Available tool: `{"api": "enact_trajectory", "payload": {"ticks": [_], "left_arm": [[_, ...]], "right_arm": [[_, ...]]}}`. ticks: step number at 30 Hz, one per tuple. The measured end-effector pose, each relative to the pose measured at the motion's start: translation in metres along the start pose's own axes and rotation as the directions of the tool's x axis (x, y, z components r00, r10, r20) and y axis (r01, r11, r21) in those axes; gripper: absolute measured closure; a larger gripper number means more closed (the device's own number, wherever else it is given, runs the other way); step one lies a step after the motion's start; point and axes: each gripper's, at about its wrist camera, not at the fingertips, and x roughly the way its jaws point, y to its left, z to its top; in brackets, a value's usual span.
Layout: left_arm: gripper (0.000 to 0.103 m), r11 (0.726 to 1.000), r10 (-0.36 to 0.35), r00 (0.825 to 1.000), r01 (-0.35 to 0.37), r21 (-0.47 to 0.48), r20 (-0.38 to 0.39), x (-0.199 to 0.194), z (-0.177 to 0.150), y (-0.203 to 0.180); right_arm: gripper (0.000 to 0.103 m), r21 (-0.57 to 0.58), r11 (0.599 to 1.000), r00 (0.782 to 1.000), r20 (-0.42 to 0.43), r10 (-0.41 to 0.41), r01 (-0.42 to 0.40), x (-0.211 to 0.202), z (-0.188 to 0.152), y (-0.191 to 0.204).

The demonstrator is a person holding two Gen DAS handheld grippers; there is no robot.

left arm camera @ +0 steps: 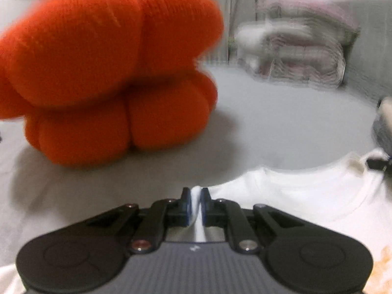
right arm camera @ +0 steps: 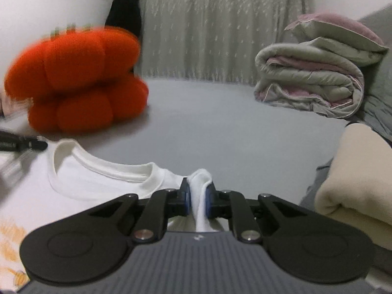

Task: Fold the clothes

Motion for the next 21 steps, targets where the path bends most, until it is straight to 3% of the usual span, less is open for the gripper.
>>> {"api": "enact_trajectory", "payload": {"ticks": [5,8,10,15,21], "left_arm": [[0.091,0.997,0.042,0.998,-0.039,0.062,-0.042,0.013,-0.002,-0.009],[0.083,0.993,0.068,0.995,-0.061,0.1,-0.066,0.021,-0.003,-0.015],[0.041,0.991,0.087,0.994,-0.08,0.107,-0.06,0.019,0.006,-0.017],[0.025,0.997,0.067,0.998,-0.066,0.029,-0.022,-0.025,0.016,-0.009],[0.019,0.995,0.07,0.997,-0.072,-0.071,-0.027,-0.078,0.01,-0.002]], "right_arm": [[0.085,0.03,1.0,0.997,-0.08,0.007,-0.004,0.016,-0.002,-0.007],[0.066,0.046,0.999,0.997,-0.075,-0.016,0.02,0.013,-0.003,-0.009],[0.042,0.048,0.997,0.996,-0.073,-0.059,0.063,0.011,-0.003,-0.006],[0.039,0.111,0.99,0.993,-0.088,-0.077,0.087,-0.013,-0.002,-0.01],[0.038,0.163,0.98,0.988,-0.122,-0.09,0.11,-0.064,-0.005,-0.012]]}}
